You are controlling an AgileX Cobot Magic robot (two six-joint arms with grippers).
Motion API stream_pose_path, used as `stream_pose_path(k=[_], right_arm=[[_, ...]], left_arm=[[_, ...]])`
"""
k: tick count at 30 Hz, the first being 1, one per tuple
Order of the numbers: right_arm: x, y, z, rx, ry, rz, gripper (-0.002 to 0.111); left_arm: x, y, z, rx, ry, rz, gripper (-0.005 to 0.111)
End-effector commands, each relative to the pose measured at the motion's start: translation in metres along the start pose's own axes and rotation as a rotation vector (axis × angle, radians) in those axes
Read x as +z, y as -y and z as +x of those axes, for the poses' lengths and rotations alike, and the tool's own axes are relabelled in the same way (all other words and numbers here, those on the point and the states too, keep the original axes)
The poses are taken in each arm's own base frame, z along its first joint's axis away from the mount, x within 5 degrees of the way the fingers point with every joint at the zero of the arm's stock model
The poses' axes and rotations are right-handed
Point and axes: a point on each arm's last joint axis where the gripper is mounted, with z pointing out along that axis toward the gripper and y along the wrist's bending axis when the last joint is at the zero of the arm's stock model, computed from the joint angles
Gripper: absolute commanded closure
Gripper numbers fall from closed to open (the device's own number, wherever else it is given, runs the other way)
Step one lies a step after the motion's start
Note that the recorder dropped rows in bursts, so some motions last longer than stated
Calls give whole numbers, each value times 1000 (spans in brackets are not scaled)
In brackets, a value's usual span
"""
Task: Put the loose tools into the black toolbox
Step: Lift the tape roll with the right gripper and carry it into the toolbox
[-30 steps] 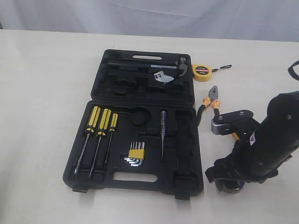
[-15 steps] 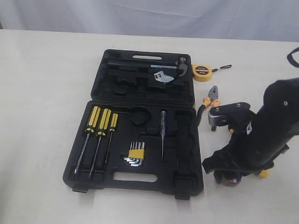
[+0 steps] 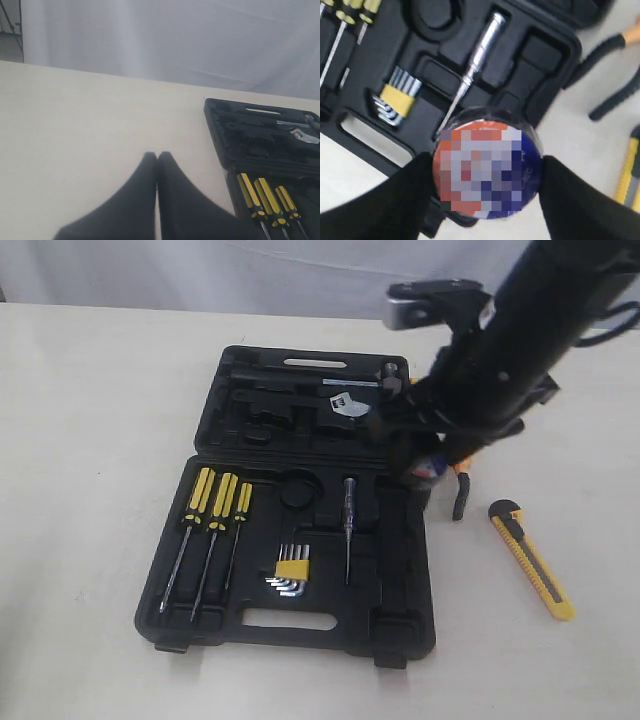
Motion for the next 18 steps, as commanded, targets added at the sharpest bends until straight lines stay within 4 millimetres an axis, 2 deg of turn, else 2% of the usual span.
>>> stream_pose_path(k=[1,9,13,18], right_arm=[[15,-25,-35,-67,-20,-17,75],[76,-53,-86,-150,-27,3,75],[106,-63,-96,-186,-52,22,75],[123,-61,-100,-160,-65,25,75]], left_arm=[[0,1,-1,-2,-1,6,107],[0,1,-1,-2,-1,6,107],[0,1,-1,-2,-1,6,107],[0,1,-1,-2,-1,6,107]])
